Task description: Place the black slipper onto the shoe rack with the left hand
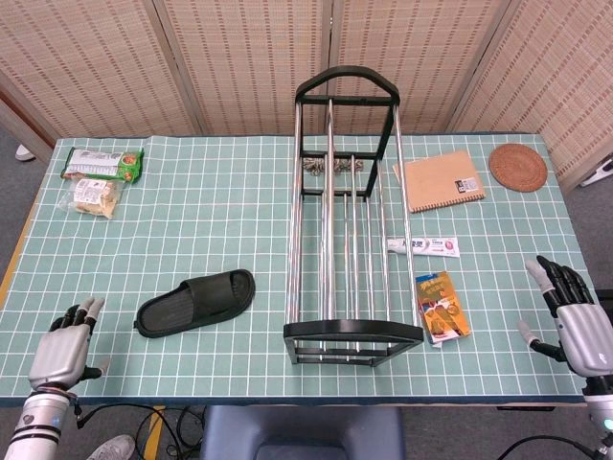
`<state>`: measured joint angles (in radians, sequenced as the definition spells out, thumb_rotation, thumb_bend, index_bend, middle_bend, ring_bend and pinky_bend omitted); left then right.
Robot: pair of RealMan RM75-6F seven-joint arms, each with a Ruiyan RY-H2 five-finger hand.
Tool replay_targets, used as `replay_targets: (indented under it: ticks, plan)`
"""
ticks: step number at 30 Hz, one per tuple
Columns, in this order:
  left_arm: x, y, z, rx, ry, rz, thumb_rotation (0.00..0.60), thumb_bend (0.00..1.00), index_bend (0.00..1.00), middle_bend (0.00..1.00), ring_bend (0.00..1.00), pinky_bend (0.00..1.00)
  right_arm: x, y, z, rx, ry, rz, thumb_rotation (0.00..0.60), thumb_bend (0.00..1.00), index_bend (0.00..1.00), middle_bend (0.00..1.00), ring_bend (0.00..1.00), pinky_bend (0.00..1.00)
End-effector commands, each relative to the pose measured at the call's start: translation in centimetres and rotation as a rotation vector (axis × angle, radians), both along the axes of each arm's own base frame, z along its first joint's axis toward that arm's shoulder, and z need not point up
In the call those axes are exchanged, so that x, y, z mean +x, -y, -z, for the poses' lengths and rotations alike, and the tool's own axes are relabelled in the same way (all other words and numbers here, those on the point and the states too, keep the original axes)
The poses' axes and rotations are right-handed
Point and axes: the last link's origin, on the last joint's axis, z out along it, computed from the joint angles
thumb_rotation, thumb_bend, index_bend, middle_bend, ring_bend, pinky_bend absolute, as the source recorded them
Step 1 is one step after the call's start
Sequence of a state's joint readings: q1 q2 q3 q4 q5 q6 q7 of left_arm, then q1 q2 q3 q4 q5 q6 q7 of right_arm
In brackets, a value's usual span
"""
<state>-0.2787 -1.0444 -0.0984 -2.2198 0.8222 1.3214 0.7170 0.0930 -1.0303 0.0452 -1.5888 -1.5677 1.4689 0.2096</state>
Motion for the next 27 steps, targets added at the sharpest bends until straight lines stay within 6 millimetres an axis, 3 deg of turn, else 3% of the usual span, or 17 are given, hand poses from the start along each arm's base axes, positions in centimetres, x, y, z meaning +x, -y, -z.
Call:
replay_targets:
  ticks: [1, 15, 27]
  plan:
    - [1.1, -1.5, 0.9, -0.021, 0.066, 0.025, 0.6, 0.3, 0.0, 0.0, 0.0, 0.13, -0.5, 0.3, -0.4, 0.001, 0.009, 0.01, 0.6, 0.32, 0.0, 0.0, 0.0, 0.0]
    - [1.2, -5.0, 3.4, -0.132, 0.194, -0.046, 0.6, 0.29, 0.0, 0.0, 0.0, 0.1, -1.3, 0.8, -1.1, -0.016, 0.055, 0.029, 0.6, 0.32, 0.0, 0.0, 0.0, 0.0]
    - [2.4, -6.5, 3.3, -0.124, 0.114, -0.046, 0.6, 0.27, 0.0, 0.0, 0.0, 0.04, -1.6, 0.9, -1.5, 0.002, 0.087, 0.027, 0.6, 0.32, 0.0, 0.0, 0.0, 0.0]
